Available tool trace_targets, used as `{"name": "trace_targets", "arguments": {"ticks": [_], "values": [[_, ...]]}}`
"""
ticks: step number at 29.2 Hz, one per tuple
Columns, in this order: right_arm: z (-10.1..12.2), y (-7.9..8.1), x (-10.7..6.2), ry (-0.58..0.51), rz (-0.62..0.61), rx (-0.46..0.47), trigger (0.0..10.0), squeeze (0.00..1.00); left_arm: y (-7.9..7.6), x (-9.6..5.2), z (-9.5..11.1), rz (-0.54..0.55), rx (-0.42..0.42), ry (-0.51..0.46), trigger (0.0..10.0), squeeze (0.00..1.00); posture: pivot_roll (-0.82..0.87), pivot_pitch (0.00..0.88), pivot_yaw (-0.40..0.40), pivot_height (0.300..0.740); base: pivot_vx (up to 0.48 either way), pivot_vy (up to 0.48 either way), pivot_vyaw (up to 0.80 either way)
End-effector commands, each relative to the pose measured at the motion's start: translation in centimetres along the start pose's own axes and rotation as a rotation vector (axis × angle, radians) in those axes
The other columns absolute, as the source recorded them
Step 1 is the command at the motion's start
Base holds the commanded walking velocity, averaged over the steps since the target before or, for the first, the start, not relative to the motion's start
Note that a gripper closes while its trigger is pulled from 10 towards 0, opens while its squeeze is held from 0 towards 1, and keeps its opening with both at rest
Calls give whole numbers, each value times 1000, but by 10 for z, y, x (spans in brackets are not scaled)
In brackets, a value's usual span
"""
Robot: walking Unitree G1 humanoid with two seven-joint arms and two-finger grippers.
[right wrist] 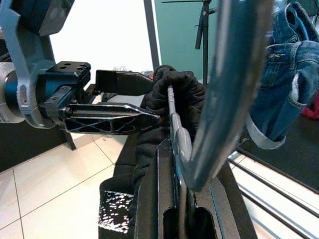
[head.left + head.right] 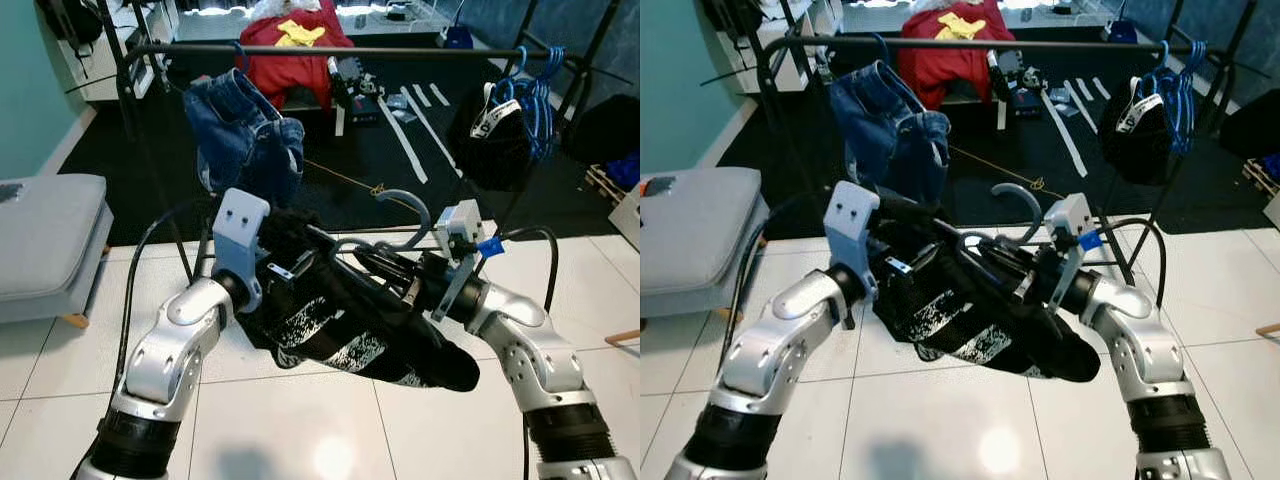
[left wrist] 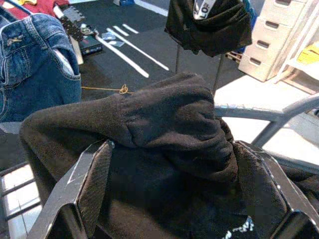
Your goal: Hang hanger
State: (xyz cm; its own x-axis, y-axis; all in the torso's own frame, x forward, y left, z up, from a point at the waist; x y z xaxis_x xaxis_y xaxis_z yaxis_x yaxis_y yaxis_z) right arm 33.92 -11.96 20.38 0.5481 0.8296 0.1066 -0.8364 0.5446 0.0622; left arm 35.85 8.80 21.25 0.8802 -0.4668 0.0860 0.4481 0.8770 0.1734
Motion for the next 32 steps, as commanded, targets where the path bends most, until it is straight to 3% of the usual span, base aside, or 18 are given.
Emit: {"name": "trace_targets", "arguments": {"ticks": [1, 6, 16, 17, 32], "values": [[10, 5, 2, -36, 23, -22, 0, 0, -1, 2, -4, 11, 1, 13, 10000, 0, 30, 99, 17, 740, 0, 0, 0], [9, 6, 3, -37, 29, -20, 0, 0, 6, 2, -13, 84, 46, 62, 10000, 0, 31, 99, 16, 740, 0, 0, 0], [9, 8, 4, -37, 37, -17, 0, 0, 7, 6, -15, 114, 38, 66, 10000, 0, 32, 99, 15, 740, 0, 0, 0], [9, 8, 5, -38, 38, -16, 0, 0, 8, 7, -16, 125, 25, 65, 0, 0, 31, 100, 17, 740, 0, 0, 0], [7, 9, 5, -42, 39, -11, 0, 0, 19, 8, -13, 197, -71, 24, 0, 0, 34, 101, 19, 740, 0, 0, 0]]}}
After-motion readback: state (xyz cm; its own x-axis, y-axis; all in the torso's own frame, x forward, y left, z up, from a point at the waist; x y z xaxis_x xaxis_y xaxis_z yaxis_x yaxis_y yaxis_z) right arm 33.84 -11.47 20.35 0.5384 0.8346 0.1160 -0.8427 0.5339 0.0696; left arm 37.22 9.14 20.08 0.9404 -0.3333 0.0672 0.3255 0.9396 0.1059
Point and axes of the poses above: a point about 5 cm out from each wrist's last joint towards the gripper, its own x axis pointing out of the wrist towards the gripper, its own z axis along the axis of the wrist's last joint, y = z × x, the point moved 5 cm from there along x, pointing out of the wrist towards the gripper, and after that the axes turned 6 degrees about x, right-handed, at the moved point
